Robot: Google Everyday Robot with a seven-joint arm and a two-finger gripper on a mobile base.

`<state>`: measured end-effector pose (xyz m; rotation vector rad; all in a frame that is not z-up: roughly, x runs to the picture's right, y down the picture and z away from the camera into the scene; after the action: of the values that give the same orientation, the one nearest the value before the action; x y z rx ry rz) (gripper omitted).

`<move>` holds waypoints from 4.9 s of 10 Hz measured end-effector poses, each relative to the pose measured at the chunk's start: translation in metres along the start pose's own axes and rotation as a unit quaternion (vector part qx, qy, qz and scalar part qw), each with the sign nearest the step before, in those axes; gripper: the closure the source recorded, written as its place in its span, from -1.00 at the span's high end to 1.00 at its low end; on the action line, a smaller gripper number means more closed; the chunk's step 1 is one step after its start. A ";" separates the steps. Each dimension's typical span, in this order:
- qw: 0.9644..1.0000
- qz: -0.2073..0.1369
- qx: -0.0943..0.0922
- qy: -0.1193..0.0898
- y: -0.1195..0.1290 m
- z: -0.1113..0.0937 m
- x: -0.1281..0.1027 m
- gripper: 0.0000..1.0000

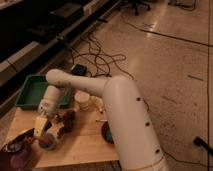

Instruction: Wipe purple bowl with brush

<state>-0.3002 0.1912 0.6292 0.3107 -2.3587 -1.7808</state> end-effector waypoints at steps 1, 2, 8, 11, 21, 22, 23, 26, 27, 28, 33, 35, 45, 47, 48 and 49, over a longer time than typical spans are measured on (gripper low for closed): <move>1.000 -0.002 0.002 -0.002 0.002 0.001 0.004 -1.00; 1.000 -0.004 0.007 -0.007 0.006 0.005 0.008 -1.00; 1.000 0.007 0.020 -0.021 0.012 0.027 -0.005 -1.00; 0.999 0.021 0.022 -0.013 0.008 0.033 -0.032 -1.00; 1.000 -0.008 0.015 -0.005 -0.007 0.015 0.001 -1.00; 1.000 -0.013 0.015 -0.008 -0.008 0.015 0.011 -1.00; 1.000 -0.013 0.016 -0.011 -0.006 0.016 0.016 -1.00; 1.000 -0.013 0.019 -0.020 0.002 0.021 0.026 -1.00; 0.999 -0.012 0.020 -0.023 0.004 0.023 0.026 -1.00; 0.999 -0.011 0.020 -0.026 0.005 0.025 0.026 -1.00; 0.999 0.008 0.023 -0.033 0.006 0.035 -0.008 -1.00; 0.999 0.016 0.021 -0.028 0.002 0.032 -0.026 -1.00; 1.000 0.022 0.004 -0.005 0.018 0.000 -0.015 -1.00; 1.000 0.019 0.004 -0.006 0.024 -0.004 -0.001 -1.00; 1.000 0.017 0.006 -0.007 0.027 -0.005 0.003 -1.00; 1.000 0.016 0.008 -0.010 0.030 -0.003 0.010 -1.00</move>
<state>-0.3108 0.1933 0.6589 0.2572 -2.3805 -1.7595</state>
